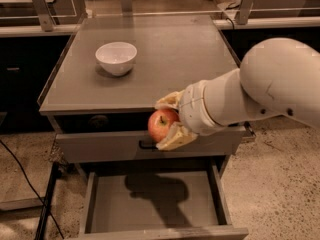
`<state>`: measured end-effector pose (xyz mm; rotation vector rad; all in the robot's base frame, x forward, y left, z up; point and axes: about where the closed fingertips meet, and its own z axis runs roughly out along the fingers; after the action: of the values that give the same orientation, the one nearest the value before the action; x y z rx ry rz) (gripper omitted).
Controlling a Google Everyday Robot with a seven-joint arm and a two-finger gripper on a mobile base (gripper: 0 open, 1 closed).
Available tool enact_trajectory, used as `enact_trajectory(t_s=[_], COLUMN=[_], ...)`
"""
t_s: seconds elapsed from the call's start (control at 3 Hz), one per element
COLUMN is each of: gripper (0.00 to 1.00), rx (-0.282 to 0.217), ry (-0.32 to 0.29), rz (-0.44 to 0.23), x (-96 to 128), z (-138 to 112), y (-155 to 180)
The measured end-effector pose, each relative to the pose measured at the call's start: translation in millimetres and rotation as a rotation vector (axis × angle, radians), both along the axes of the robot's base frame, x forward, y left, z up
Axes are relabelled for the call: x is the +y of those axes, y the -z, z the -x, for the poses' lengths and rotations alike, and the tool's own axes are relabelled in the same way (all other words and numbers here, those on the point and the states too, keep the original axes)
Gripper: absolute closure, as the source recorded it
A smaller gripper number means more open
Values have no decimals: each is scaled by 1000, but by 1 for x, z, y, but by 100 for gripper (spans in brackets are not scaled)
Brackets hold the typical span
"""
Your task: Pick apple from middle drawer and place on counter
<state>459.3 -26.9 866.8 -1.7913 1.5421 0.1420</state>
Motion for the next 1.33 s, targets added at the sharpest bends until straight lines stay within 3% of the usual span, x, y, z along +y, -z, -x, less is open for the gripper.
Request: enact_trajectory(t_s=[0.33, 0.67, 1.0, 1.33], gripper=[100, 100, 100, 100], rx=[-23, -27, -54, -44], ry=[89, 186, 220, 230], rz=[-13, -63, -130, -144], x=[1, 12, 30, 28], z=[-46, -119, -174, -175], y=[-16, -36, -69, -68])
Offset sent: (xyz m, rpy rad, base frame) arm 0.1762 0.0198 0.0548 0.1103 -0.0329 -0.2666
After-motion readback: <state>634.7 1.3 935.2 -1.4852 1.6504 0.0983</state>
